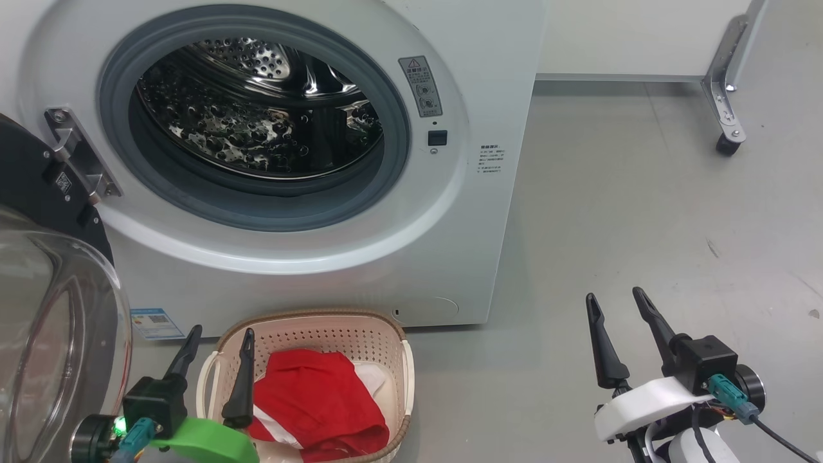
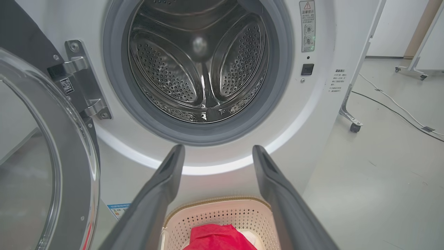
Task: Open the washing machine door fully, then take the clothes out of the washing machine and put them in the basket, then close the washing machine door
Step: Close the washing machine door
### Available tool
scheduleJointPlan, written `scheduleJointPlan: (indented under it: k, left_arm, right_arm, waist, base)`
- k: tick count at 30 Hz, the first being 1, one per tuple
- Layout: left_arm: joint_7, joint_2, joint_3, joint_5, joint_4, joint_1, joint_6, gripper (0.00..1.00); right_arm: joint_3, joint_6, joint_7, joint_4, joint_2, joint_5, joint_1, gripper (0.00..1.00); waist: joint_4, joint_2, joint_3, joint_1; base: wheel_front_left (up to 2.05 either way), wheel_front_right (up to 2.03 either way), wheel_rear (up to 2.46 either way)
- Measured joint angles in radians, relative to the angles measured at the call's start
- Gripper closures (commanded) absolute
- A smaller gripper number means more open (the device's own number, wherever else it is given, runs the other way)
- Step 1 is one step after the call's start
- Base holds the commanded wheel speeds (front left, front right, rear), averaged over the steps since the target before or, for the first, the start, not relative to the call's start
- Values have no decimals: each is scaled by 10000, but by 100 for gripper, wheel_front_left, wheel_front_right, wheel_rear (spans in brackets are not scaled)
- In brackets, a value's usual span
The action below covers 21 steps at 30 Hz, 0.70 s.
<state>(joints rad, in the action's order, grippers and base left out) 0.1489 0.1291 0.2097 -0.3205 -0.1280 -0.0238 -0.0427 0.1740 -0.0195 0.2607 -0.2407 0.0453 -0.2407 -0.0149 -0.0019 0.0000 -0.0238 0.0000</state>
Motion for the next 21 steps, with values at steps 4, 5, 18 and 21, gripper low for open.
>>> scheduleJointPlan:
  k: [4,5,18,21]
  left_arm:
    - [-86,67,15,58,211,-137,-61,0]
    - [-146,84,17,56,270,-183,-63,0]
    - [-441,127,79,86,802,-441,-153,0]
    - [-523,128,81,86,947,-456,-219,0]
  right_arm:
    - [-8,-2,0,29,0,0,6,0]
    - [-12,-2,0,33,0,0,12,0]
    - [-42,-13,0,65,-4,2,31,0]
    - [-48,-46,0,69,-4,2,32,0]
  waist:
    - [-9,0,-4,0]
    - [-11,0,-6,0]
    - [-14,0,-12,0]
    - [-5,0,-16,0]
  base:
    - [-3,10,-6]
    - [-11,23,-12]
    - [-45,47,-3]
    - [-79,79,0]
